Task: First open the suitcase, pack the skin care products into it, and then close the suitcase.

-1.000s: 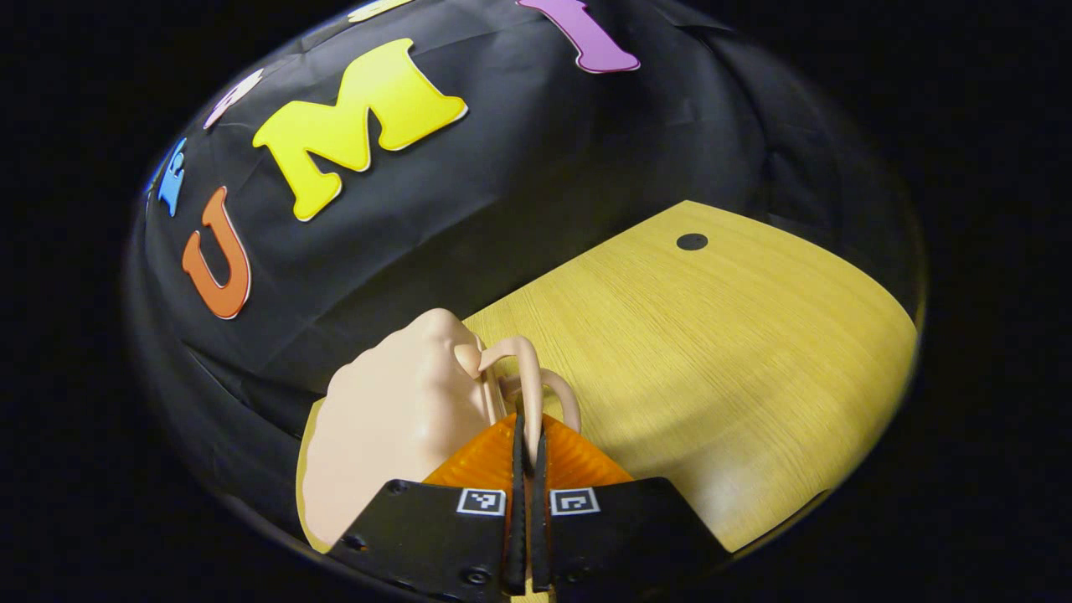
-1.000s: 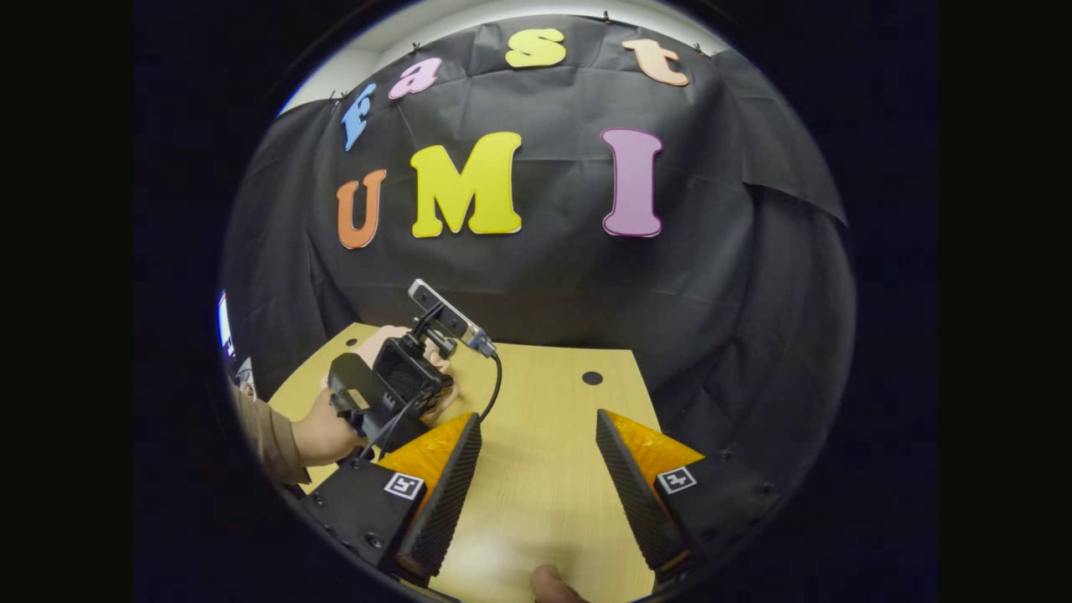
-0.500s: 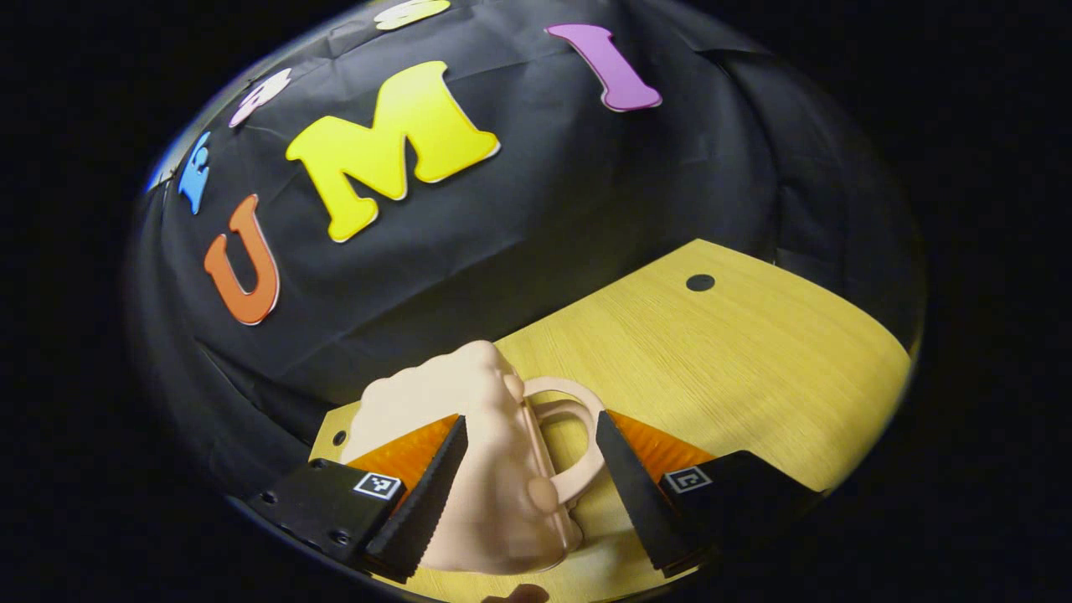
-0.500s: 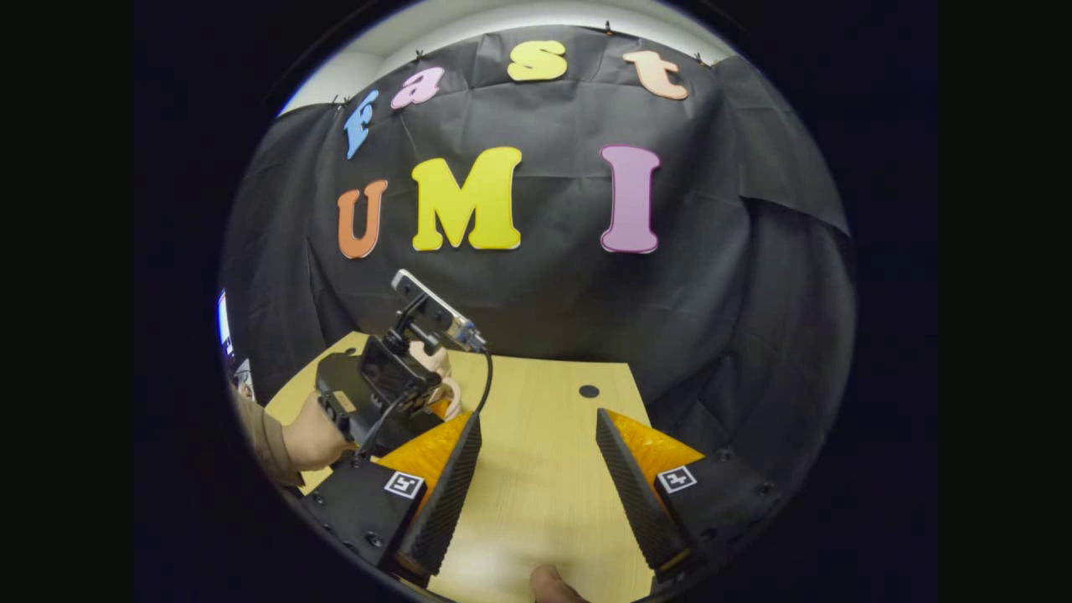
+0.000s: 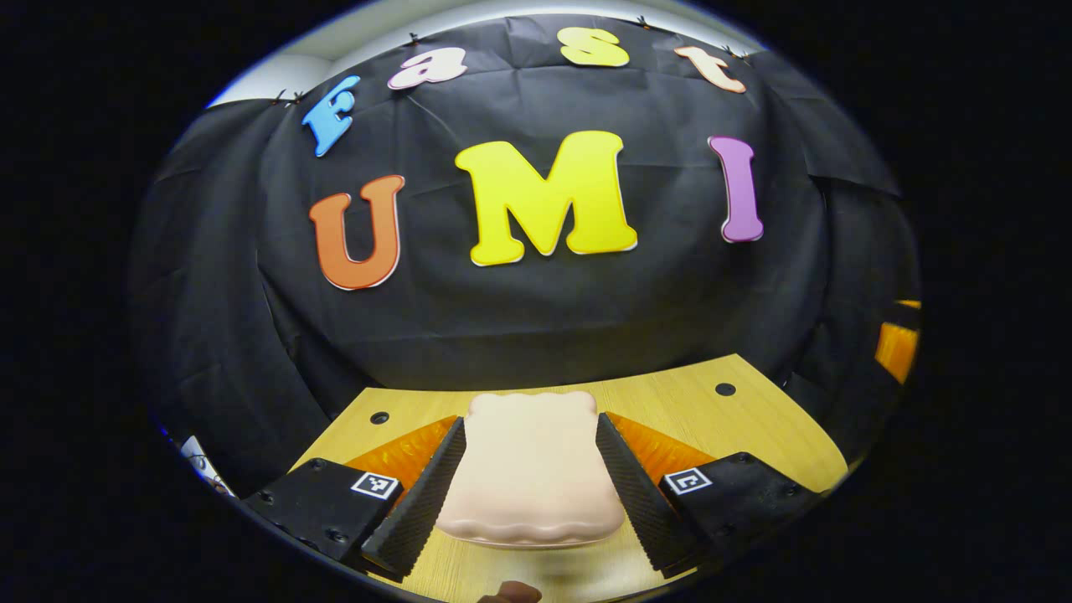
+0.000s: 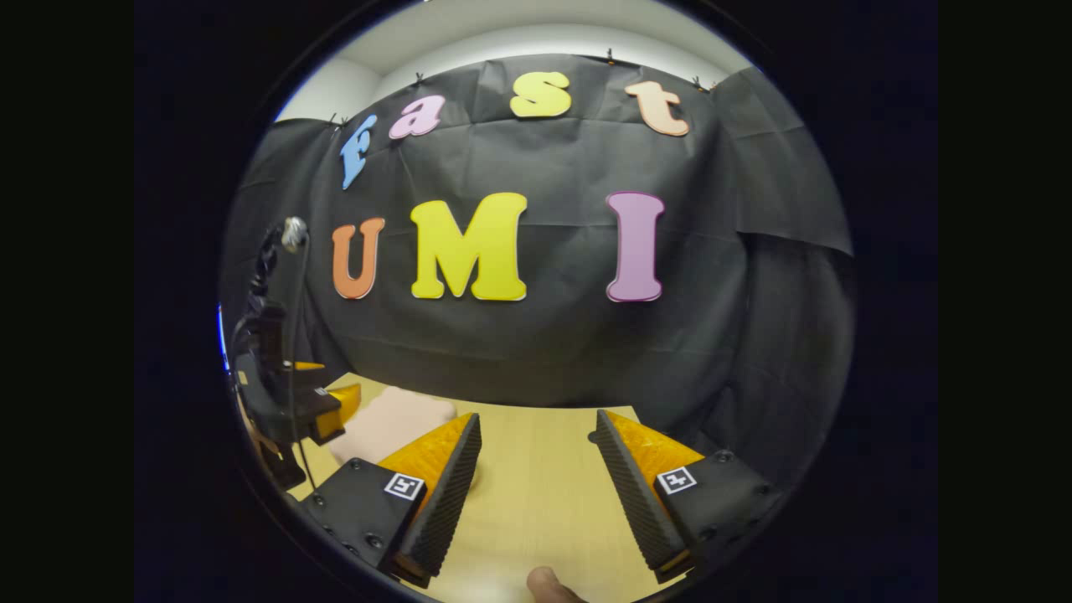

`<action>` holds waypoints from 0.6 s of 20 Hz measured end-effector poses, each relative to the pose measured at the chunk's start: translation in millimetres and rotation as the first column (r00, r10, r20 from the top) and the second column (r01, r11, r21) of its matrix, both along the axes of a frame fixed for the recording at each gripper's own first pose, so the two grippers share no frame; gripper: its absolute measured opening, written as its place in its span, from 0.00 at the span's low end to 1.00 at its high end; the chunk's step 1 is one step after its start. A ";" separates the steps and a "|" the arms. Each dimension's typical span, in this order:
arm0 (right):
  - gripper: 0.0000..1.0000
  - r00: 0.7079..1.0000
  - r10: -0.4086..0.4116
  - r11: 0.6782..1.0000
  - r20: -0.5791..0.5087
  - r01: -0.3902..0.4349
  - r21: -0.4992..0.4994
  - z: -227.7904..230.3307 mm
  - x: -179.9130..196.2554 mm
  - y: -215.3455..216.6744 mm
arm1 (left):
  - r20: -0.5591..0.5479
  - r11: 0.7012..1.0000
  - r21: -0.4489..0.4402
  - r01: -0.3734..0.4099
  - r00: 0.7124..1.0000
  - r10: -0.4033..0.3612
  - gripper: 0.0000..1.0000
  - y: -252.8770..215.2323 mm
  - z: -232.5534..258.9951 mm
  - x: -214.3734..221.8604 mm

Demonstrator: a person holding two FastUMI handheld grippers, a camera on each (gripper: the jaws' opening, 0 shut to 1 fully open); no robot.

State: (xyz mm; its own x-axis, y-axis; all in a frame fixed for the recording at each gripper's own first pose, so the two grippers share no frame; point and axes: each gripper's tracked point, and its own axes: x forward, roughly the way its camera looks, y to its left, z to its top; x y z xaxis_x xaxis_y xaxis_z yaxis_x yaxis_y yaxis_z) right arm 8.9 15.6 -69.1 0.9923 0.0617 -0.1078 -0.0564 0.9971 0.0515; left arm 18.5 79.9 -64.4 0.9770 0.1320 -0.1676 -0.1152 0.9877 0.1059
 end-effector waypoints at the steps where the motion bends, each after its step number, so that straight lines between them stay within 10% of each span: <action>1: 0.82 1.000 0.018 1.000 -0.005 -0.018 -0.005 0.3 1.1 12.8 | 0.024 1.000 -0.028 -0.002 1.000 0.002 0.99 6.3 7.1 -9.1; 12: 0.82 0.991 0.134 0.989 0.001 -0.134 -0.058 18.1 15.0 146.6 | 0.073 0.994 -0.103 0.025 0.997 -0.017 0.99 64.7 21.9 -46.7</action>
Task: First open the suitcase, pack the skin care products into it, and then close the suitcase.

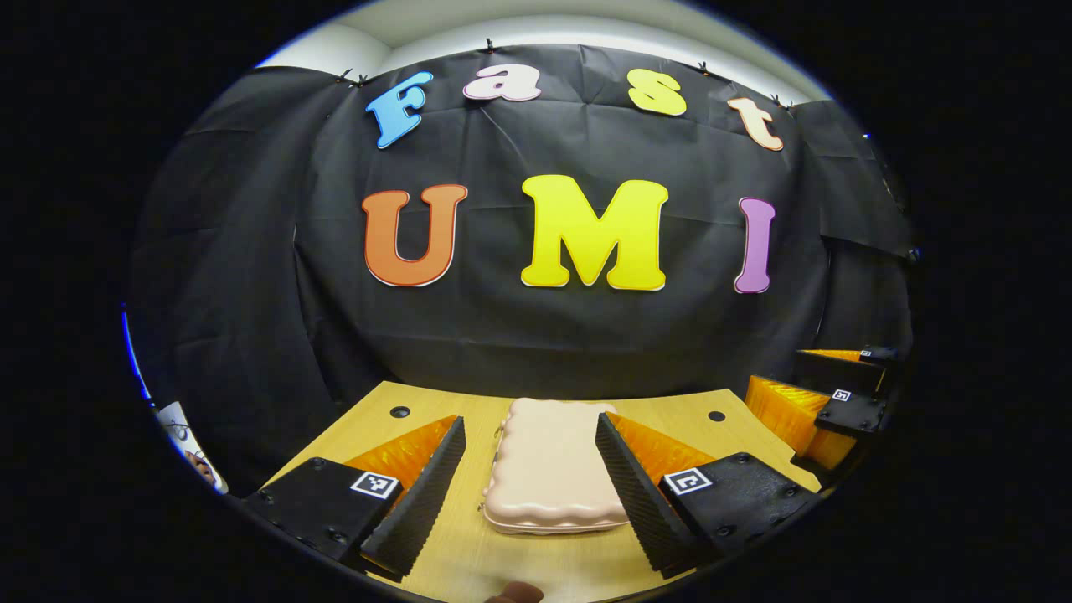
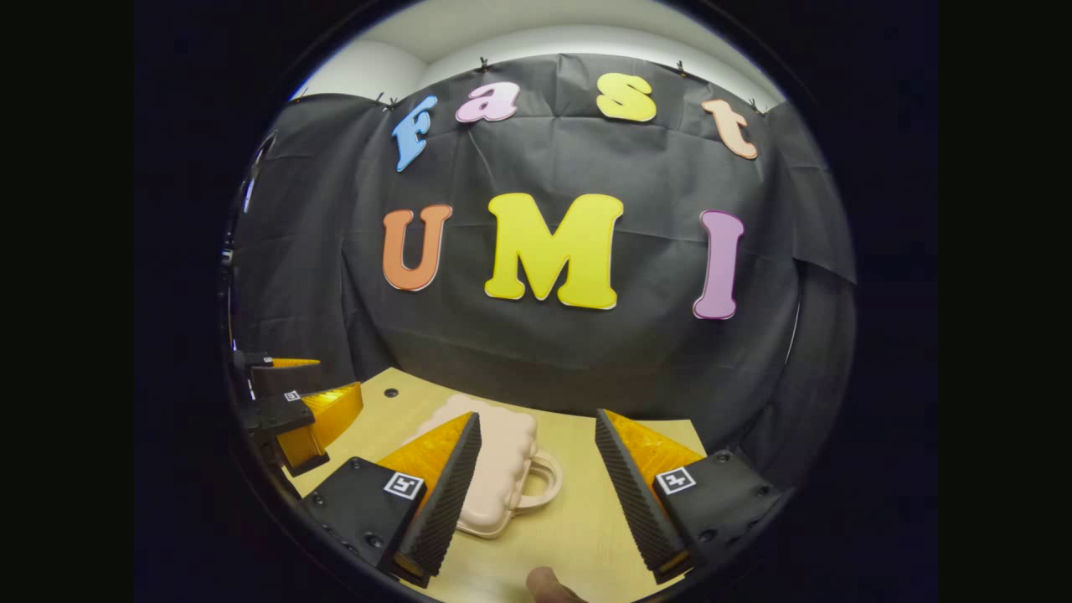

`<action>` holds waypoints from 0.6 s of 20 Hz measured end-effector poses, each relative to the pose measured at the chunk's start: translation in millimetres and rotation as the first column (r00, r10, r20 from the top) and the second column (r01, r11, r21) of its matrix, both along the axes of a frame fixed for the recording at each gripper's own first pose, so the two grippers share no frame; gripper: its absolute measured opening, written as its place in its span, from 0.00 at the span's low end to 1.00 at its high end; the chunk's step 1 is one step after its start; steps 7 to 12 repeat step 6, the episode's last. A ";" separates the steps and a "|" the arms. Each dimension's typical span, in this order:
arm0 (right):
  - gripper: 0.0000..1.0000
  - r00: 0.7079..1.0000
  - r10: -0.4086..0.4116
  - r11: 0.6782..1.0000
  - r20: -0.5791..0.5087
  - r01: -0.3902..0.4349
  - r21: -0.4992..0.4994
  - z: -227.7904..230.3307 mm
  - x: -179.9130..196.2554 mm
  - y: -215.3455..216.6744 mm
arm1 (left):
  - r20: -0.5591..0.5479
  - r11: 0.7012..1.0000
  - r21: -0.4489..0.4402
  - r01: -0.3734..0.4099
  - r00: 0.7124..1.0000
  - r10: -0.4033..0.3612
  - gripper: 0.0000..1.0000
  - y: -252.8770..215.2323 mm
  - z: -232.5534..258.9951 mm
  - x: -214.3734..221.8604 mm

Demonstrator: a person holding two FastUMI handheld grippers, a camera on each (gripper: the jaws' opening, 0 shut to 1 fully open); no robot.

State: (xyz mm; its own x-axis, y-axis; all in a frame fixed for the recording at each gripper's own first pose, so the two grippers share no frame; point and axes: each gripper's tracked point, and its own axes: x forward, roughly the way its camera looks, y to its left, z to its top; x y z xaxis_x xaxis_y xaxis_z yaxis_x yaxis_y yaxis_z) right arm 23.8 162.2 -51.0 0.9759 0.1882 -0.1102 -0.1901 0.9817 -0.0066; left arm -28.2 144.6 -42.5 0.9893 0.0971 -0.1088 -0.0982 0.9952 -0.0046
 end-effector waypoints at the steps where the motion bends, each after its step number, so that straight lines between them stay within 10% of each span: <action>1: 0.81 1.000 0.002 1.000 -0.002 -0.002 -0.002 -0.1 0.7 6.9 | -0.004 1.000 0.003 0.009 1.000 -0.009 0.99 3.4 -1.2 2.4; 12: 0.81 0.999 -0.031 0.999 -0.019 0.032 0.021 -0.6 6.9 30.2 | -0.004 0.997 0.024 0.076 0.997 -0.076 0.99 14.1 -0.5 10.2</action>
